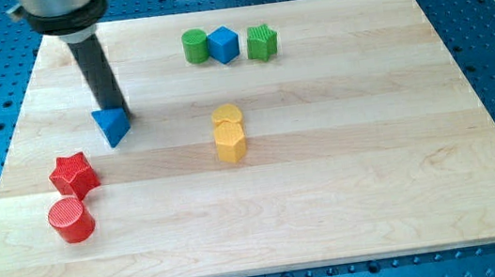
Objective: Slide the blue triangle towards the red star
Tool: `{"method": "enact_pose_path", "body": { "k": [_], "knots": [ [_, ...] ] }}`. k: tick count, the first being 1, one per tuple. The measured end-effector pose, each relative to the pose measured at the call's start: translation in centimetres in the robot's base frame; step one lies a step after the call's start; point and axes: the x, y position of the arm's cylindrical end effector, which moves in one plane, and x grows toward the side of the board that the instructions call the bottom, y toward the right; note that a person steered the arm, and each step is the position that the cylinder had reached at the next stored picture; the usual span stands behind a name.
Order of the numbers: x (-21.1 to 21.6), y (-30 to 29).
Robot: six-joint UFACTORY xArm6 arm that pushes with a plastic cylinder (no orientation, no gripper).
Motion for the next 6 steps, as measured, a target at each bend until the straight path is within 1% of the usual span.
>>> {"method": "enact_pose_path", "body": {
  "k": [1, 2, 4, 5, 6],
  "knots": [
    [2.2, 3.2],
    [3.5, 2.2],
    [3.2, -0.6],
    [1.3, -0.5],
    [-3.4, -1.2]
  ]
}}
